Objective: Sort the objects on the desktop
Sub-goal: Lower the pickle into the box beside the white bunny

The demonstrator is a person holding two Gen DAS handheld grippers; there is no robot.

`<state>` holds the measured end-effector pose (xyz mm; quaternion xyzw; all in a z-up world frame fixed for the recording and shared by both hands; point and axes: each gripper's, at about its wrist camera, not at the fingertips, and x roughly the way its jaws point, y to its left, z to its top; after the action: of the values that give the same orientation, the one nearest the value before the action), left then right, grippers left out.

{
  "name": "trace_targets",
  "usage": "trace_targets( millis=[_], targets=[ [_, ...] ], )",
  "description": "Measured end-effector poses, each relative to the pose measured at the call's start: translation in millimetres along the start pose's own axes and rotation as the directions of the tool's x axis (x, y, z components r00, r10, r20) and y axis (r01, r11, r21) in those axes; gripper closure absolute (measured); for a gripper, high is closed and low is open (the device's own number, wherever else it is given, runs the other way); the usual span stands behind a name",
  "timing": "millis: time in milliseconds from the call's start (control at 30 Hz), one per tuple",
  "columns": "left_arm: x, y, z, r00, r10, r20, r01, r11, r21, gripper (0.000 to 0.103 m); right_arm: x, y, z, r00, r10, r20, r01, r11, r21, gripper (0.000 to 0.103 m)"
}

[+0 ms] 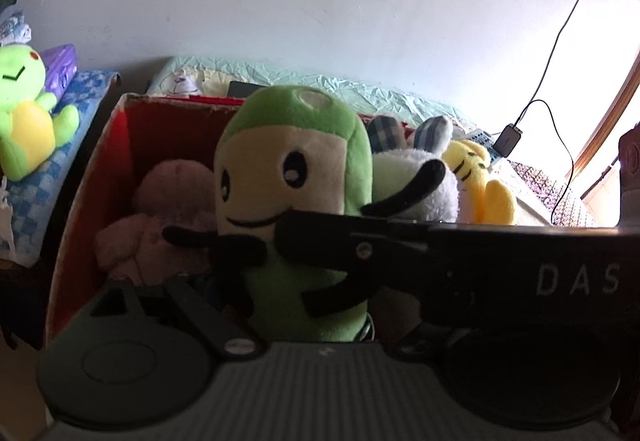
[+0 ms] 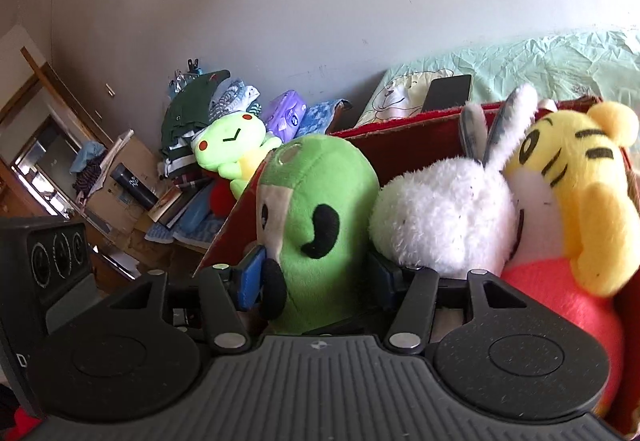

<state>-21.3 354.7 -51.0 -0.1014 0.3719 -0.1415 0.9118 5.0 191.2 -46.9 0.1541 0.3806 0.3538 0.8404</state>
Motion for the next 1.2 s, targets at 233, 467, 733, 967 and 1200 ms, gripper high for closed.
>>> trace_targets(
  millis=[233, 467, 733, 967, 1200],
  targets=[
    [2, 0, -1, 1.0, -0.001, -0.007, 0.001, 1.0, 0.01, 0.015, -3, -2, -4, 1.0, 0.005, 0.014, -0.005, 1.0, 0.019, 0.046],
    [4, -4, -1, 1.0, 0.027, -0.014, -0.026, 0.999, 0.018, 0.014, -7, -5, -7, 0.999, 0.014, 0.038, -0.015, 0.999, 0.038, 0.045],
    [8, -15, 5, 0.996, 0.075, -0.048, -0.072, 0.996, 0.047, 0.01, -11, -11, -9, 0.998, 0.031, 0.051, -0.034, 0.998, 0.058, 0.043],
    [8, -22, 6, 0.992, 0.111, -0.053, -0.108, 0.993, 0.052, 0.008, -17, -12, -10, 0.998, 0.04, 0.054, -0.043, 0.998, 0.052, 0.042],
    [10, -27, 6, 0.989, 0.137, -0.062, -0.133, 0.989, 0.06, 0.007, -18, -16, -11, 0.997, 0.056, 0.052, -0.059, 0.996, 0.06, 0.041]
  ],
)
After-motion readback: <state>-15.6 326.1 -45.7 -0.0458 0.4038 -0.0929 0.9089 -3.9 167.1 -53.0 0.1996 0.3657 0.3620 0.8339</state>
